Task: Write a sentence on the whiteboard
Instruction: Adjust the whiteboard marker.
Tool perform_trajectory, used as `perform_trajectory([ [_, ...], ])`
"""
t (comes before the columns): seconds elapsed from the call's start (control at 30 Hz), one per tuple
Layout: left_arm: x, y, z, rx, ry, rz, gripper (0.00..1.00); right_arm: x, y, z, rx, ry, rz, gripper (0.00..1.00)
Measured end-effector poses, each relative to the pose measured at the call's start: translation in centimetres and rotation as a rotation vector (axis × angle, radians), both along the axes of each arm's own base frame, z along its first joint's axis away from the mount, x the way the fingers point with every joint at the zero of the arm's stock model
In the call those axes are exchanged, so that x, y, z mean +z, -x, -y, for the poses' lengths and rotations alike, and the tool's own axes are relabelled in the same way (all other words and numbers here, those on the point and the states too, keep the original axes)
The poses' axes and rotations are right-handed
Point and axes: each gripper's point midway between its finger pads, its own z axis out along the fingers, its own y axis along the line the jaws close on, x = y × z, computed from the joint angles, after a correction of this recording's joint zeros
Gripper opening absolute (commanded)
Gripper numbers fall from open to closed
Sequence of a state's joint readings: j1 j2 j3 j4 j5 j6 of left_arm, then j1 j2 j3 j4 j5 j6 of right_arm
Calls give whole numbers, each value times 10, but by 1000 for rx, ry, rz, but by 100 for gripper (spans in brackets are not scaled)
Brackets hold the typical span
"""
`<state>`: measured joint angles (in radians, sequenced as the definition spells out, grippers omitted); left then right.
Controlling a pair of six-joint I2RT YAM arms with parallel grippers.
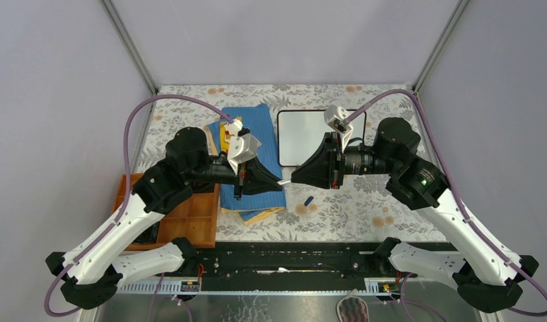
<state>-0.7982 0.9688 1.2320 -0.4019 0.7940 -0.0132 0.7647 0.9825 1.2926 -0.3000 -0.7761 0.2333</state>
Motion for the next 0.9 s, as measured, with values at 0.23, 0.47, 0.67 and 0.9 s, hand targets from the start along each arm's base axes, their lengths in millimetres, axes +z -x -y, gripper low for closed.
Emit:
perform_trajectory([
  [0.23,2,1,-2,9,9,11,0,4,3,-1,21,-15,-19,31],
  [0.47,3,4,-4,6,14,17,0,7,11,-2,64,-26,-35,34],
  [0.67,3,5,-4,2,14,15,0,5,11,-4,74,-23,-42,21],
  [0.9,1,3,-5,19,9,9,0,3,5,-4,52,-16,-35,25],
])
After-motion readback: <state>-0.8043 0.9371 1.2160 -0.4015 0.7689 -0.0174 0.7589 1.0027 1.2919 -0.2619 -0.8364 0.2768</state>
